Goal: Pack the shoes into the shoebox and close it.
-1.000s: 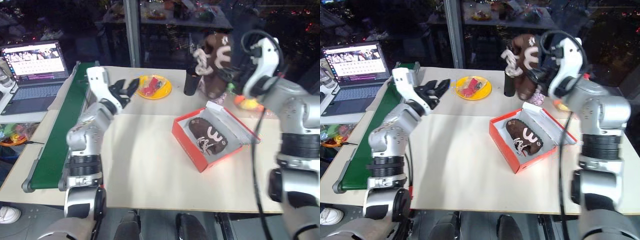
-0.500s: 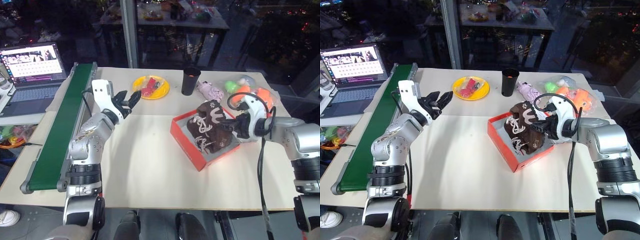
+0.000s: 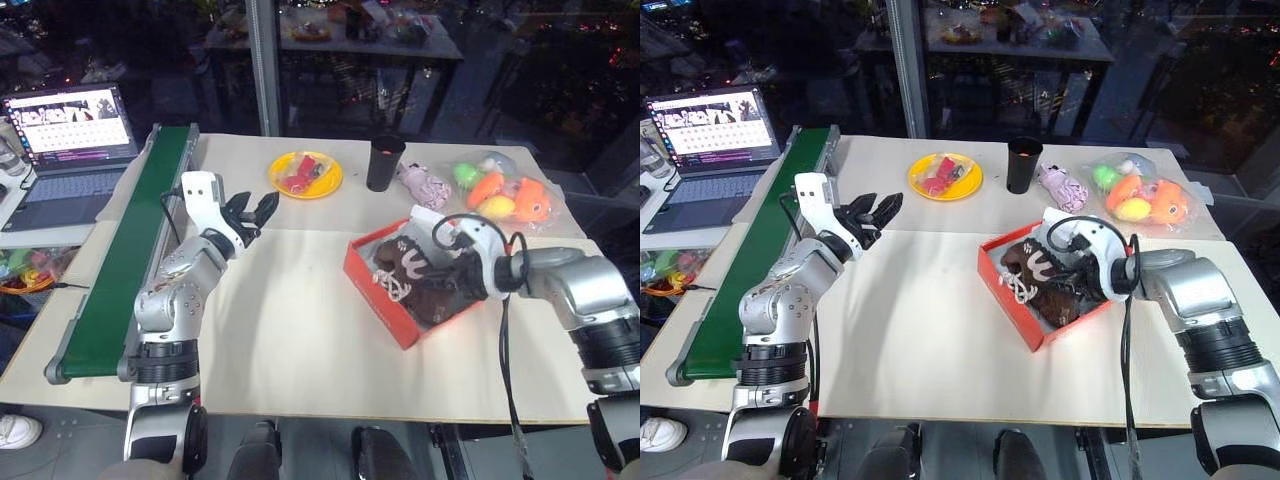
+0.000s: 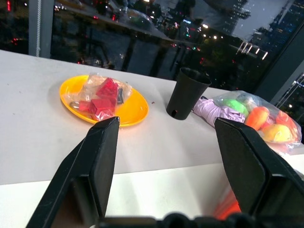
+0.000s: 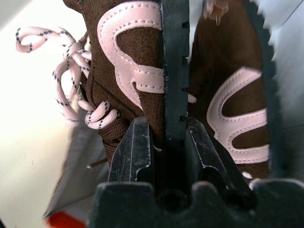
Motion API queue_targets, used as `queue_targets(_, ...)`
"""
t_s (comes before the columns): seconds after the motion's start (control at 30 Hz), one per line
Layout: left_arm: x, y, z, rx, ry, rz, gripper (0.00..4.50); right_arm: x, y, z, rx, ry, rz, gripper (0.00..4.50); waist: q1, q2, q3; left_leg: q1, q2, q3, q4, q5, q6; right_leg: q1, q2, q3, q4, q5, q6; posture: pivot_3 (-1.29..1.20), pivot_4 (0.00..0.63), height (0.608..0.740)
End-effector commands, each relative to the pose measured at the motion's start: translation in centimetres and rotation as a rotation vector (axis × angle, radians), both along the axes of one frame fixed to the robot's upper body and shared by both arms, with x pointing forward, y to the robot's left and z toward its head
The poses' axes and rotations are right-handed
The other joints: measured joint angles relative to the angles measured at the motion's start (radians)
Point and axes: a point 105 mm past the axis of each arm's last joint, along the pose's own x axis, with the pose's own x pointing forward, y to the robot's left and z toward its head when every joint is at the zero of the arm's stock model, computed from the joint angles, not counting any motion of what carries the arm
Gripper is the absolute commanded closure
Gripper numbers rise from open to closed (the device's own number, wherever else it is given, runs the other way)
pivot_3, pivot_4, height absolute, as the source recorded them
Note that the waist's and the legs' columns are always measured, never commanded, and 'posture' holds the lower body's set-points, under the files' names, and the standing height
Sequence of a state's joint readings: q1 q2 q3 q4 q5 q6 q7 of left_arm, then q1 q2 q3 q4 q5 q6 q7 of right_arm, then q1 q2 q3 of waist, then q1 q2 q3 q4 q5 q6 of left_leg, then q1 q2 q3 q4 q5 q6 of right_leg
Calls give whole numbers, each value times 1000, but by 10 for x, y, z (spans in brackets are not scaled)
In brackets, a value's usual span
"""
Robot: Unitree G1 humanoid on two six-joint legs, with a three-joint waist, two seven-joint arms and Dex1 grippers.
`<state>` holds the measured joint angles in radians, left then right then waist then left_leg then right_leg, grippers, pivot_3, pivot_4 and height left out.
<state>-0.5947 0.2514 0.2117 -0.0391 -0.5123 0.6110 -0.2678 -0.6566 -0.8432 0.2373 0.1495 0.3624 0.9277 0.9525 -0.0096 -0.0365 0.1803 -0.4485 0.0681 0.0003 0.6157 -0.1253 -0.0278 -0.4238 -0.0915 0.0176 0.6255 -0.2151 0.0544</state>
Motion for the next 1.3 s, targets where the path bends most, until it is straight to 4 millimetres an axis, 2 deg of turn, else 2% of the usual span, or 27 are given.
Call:
queue_targets(0.03,-5,0,14,7,-57,4,1121,8,-8,-18,-113,1,12,4131,0,0,0,0,0,0,0,0,0,0,0,0,0,0,0,0,150,736)
queue_targets(0.2,-6,0,13,10,-55,10,1121,22,-10,-36,-222,-5,40,4131,-7,-8,-5,5,0,0,0,0,0,4,0,0,0,0,1,0,150,736)
queue_targets(0.33,-7,-1,11,42,-55,6,1121,28,-8,-46,-378,-60,142,4131,-9,-14,-8,10,0,0,1,0,-2,8,0,1,0,-1,-4,0,150,736)
queue_targets(0.43,-9,-5,7,72,-45,-18,1121,28,9,-42,-359,-97,199,4131,-9,-18,-11,17,0,0,1,-4,-9,16,0,0,-1,-2,-5,0,150,736)
queue_targets(0.47,-9,-6,5,94,-40,-30,1121,27,13,-40,-361,-111,218,3152,-9,-18,-11,20,0,0,1,-5,-9,19,0,0,-2,-2,-5,0,150,736)
queue_targets(0.67,-23,-29,-11,214,12,-211,1121,31,30,-4,-245,-209,166,1158,-5,-16,-10,17,0,1,0,-5,-10,15,-1,0,-1,-2,-6,0,150,736)
queue_targets(0.77,-31,-47,-20,273,43,-342,1121,34,33,33,-154,-281,91,147,-3,-13,-8,4,0,1,0,-1,-4,1,0,1,2,1,-2,0,150,736)
queue_targets(0.8,-34,-53,-22,291,50,-388,1121,33,33,44,-138,-303,70,24,-2,-11,-7,2,0,0,0,1,-2,-1,1,2,3,5,-5,0,150,736)
queue_targets(0.9,-39,-62,-25,330,61,-474,1121,27,30,67,-100,-334,20,24,-1,-8,-5,1,0,0,-4,0,-2,-2,1,2,2,3,-6,0,150,736)
queue_targets(1.07,-49,-72,-29,385,65,-613,1121,6,21,112,9,-363,-34,24,1,-6,-4,2,0,0,-5,0,-2,-2,0,1,1,1,-6,0,150,736)
queue_targets(1.1,-52,-75,-29,395,63,-652,1121,0,12,124,21,-379,-66,24,1,-6,-3,1,0,0,-5,0,-2,-2,0,1,1,1,-6,0,150,736)
queue_targets(1.17,-60,-84,-30,408,60,-734,1121,-15,-21,139,-17,-408,-171,24,8,-3,-1,1,0,0,-4,0,-2,-2,0,1,1,-1,-2,0,150,736)
queue_targets(1.23,-64,-88,-30,413,58,-784,1121,-27,-53,138,-115,-418,-278,24,23,-3,-1,0,-1,0,-2,0,-2,-2,-1,1,1,-6,-7,0,150,736)
queue_targets(1.3,-65,-90,-30,423,53,-809,1121,-37,-74,132,-159,-407,-365,528,27,-3,-1,0,-1,1,-2,0,-2,-1,-1,1,-1,-6,-7,0,150,736)
